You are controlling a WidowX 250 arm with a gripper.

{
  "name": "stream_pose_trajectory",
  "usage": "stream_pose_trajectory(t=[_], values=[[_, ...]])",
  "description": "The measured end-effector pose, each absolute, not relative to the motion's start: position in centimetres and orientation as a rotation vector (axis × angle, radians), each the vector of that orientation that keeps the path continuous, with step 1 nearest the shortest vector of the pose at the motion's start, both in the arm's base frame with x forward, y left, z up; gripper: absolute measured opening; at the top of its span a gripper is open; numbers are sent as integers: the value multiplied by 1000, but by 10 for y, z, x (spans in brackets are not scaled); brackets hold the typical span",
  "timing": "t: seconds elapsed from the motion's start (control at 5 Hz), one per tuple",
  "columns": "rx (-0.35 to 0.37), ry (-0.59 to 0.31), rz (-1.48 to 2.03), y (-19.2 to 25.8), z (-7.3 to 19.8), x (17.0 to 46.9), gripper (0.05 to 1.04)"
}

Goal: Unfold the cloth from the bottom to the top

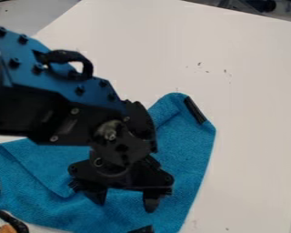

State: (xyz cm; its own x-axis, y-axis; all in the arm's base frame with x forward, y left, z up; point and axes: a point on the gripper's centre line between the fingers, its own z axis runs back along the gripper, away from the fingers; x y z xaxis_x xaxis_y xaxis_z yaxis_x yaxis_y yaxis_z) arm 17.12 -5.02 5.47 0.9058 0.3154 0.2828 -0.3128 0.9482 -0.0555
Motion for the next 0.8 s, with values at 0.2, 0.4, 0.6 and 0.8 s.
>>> stream_pose_trajectory(t=[0.2,0.4,0.6,0.8], values=[[-8,-289,312,-50,53,170,1000],[11,-269,246,-27,46,187,1000],[8,-268,178,-9,44,208,1001],[-11,-269,116,10,37,227,1001]])
